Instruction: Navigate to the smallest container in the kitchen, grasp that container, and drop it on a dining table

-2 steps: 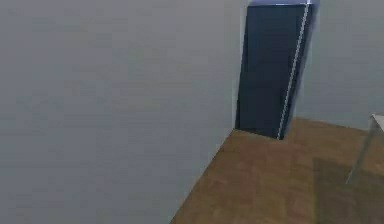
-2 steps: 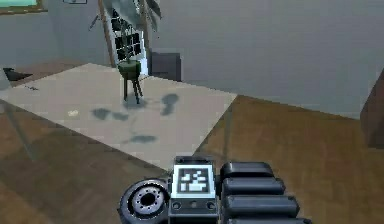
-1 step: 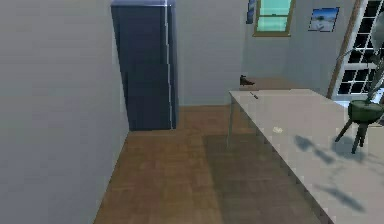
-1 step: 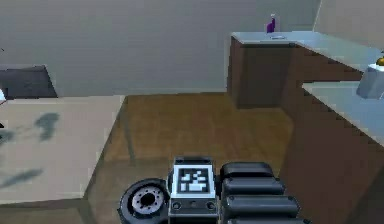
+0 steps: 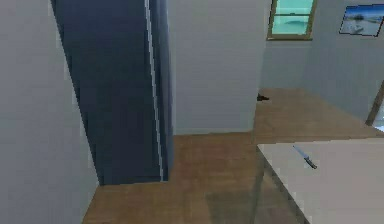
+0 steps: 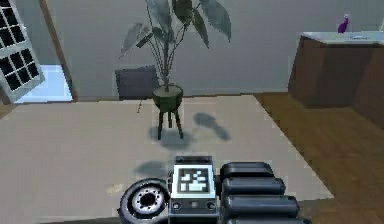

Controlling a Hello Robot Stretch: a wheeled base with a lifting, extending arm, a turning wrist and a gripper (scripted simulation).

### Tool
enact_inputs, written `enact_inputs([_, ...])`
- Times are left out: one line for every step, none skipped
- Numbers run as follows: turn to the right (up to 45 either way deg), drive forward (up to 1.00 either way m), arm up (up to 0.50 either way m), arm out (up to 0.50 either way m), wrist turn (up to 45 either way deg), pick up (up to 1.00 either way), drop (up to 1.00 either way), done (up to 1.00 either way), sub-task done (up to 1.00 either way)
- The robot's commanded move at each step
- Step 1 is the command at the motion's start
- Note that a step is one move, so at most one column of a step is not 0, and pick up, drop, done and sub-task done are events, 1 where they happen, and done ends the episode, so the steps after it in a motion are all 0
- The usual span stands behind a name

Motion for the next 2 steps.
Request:
enact_inputs([15.0,0.0,0.0,0.0,0.0,0.0,0.0,0.0,0.0])
enact_inputs([0.0,0.2,0.0,0.0,0.0,0.0,0.0,0.0,0.0])
